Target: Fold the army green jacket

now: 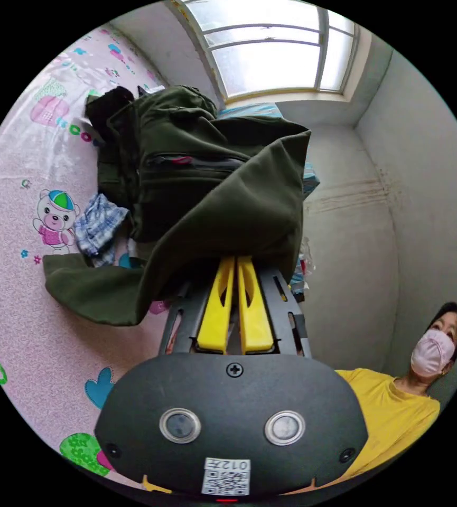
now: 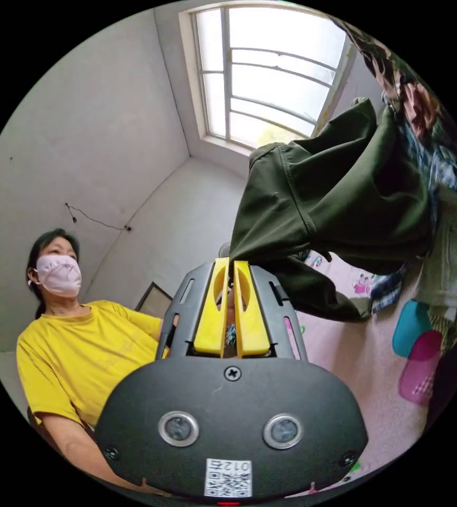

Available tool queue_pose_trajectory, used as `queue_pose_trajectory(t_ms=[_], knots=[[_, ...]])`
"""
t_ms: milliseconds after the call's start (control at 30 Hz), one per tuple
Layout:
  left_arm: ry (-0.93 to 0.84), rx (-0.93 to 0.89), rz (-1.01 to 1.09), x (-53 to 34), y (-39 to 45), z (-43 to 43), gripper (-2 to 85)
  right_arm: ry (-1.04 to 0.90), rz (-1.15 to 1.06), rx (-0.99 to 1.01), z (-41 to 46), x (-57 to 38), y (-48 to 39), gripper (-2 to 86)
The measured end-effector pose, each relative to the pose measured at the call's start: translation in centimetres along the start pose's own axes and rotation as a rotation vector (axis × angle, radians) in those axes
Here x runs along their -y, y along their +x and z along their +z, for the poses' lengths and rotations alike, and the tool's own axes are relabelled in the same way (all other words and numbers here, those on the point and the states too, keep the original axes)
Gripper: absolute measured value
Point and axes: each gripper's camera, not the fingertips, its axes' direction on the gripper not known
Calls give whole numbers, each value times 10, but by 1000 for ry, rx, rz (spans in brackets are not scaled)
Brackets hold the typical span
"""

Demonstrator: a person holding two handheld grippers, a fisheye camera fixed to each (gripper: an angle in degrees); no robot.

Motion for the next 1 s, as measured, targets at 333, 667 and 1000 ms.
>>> queue_pose_trajectory(t_ms=[333,667,1000], knots=[[-464,-86,403,-171,53,-120,10,-139,106,75,-8,-173,-62,11],[-301,142,215,-193,-42,-311,15,197,336,-233,-35,-304,-57,13],[-428,350,41,-66,-157,-344,49,172,410,-378,50,-304,-20,21]])
